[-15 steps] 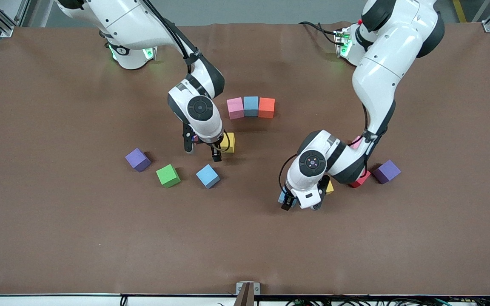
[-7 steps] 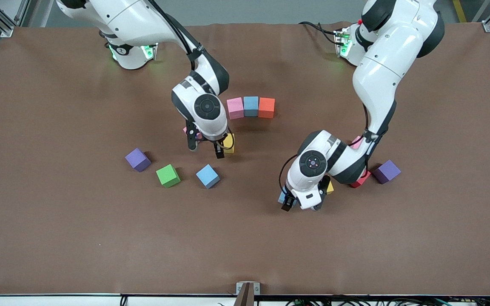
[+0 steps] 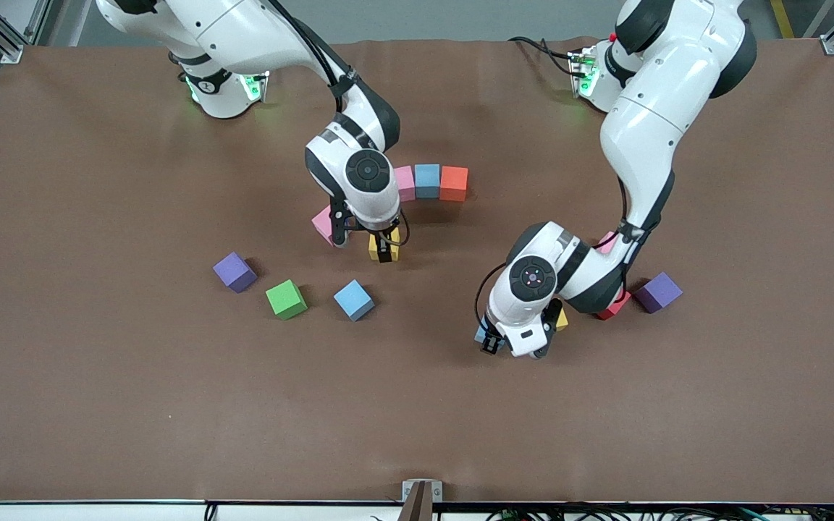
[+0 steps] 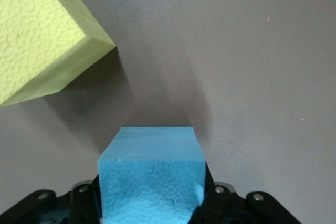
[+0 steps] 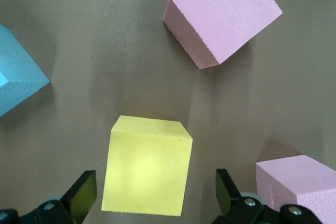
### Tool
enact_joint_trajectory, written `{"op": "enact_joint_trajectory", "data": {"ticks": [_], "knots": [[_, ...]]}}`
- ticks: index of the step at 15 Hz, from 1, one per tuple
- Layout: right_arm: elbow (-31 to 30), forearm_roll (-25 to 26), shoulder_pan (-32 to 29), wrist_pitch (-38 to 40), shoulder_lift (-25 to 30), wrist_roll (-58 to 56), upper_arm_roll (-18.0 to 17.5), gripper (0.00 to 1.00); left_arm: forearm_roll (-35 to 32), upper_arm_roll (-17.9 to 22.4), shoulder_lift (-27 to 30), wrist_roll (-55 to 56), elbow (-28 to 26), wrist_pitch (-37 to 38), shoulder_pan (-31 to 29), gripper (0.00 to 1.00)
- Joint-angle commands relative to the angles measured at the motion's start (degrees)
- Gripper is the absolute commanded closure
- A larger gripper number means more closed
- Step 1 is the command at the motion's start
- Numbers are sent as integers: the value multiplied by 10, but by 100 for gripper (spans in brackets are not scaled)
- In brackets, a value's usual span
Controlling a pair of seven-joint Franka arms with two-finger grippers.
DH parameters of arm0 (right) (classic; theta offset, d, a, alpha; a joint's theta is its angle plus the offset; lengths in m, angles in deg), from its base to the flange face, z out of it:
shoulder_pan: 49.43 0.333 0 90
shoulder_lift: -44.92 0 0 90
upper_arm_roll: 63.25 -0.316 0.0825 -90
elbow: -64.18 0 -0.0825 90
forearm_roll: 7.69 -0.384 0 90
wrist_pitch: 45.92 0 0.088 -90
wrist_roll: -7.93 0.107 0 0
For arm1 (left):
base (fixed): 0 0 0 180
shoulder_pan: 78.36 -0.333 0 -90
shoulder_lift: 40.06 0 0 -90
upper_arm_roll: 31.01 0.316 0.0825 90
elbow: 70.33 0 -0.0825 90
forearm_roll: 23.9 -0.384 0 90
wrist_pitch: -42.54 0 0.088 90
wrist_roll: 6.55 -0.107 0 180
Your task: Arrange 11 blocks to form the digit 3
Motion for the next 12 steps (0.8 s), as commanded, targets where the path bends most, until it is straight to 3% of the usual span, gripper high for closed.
{"op": "enact_joint_trajectory", "data": {"ticks": [1,3,8,10,12], "knots": [[0,8,-8,-14,-3,11,0,0,6,-1,3,-2,9,12,-2,50],[-1,9,-9,-23,-3,11,2,0,6,-1,6,-2,9,12,-3,56],[-16,9,-4,-39,-19,15,2,1,7,-1,23,23,8,15,-6,56],[-25,10,-3,-37,-19,15,2,7,8,-3,27,23,8,23,-10,56],[-25,11,-8,-36,-18,8,2,20,8,-4,37,23,7,29,-11,56]]}}
